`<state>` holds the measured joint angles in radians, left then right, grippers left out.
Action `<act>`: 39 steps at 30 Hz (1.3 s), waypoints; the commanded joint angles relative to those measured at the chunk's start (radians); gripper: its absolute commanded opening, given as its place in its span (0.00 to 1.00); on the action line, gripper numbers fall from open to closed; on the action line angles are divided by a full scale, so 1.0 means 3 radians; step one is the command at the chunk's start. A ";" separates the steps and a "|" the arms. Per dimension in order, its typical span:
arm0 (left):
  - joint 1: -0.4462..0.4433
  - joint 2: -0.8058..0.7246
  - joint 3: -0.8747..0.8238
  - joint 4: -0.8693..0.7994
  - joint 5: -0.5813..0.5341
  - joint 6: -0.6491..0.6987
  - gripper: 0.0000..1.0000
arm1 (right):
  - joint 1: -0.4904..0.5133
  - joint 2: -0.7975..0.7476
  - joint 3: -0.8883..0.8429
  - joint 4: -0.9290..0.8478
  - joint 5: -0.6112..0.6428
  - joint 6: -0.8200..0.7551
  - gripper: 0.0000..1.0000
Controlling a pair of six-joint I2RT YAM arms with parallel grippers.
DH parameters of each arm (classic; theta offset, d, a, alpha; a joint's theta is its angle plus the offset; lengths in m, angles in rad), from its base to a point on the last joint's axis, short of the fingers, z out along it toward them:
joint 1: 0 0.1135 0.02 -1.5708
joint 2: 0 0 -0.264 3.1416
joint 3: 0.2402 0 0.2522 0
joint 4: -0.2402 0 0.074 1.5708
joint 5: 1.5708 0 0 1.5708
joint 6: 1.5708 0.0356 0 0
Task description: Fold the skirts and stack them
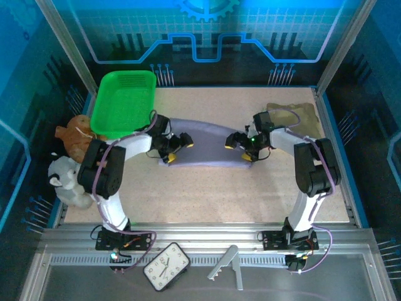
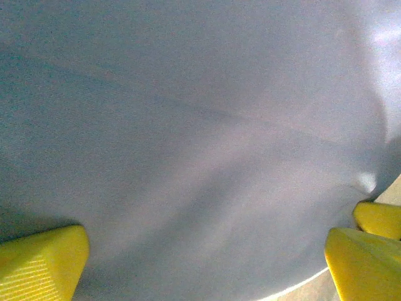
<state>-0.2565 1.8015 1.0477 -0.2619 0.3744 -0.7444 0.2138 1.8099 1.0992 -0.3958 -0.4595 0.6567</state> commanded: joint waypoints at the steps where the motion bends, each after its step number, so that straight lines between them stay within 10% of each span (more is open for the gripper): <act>1: -0.0009 -0.0249 -0.0110 -0.0395 0.0003 -0.0126 0.99 | 0.0034 -0.0210 0.0054 -0.0319 0.0055 -0.0021 0.99; 16: 0.0024 0.1107 0.2108 -0.0652 -0.0407 -0.0047 0.99 | 0.0209 0.0742 0.1146 0.0400 0.0105 0.0547 0.98; 24: 0.0161 0.1497 0.2135 -0.0663 -0.0688 -0.0159 0.99 | 0.0057 0.1054 0.1292 0.0079 0.0478 0.0303 0.97; 39: 0.0129 0.1222 0.2187 -0.0783 -0.0324 -0.0005 0.99 | -0.0187 -0.0184 0.0307 -0.0451 0.0886 -0.0085 0.99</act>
<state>-0.2241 2.2169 1.6814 -0.4110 0.2481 -0.7792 0.1558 1.8626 1.2518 -0.4488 -0.2153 0.6632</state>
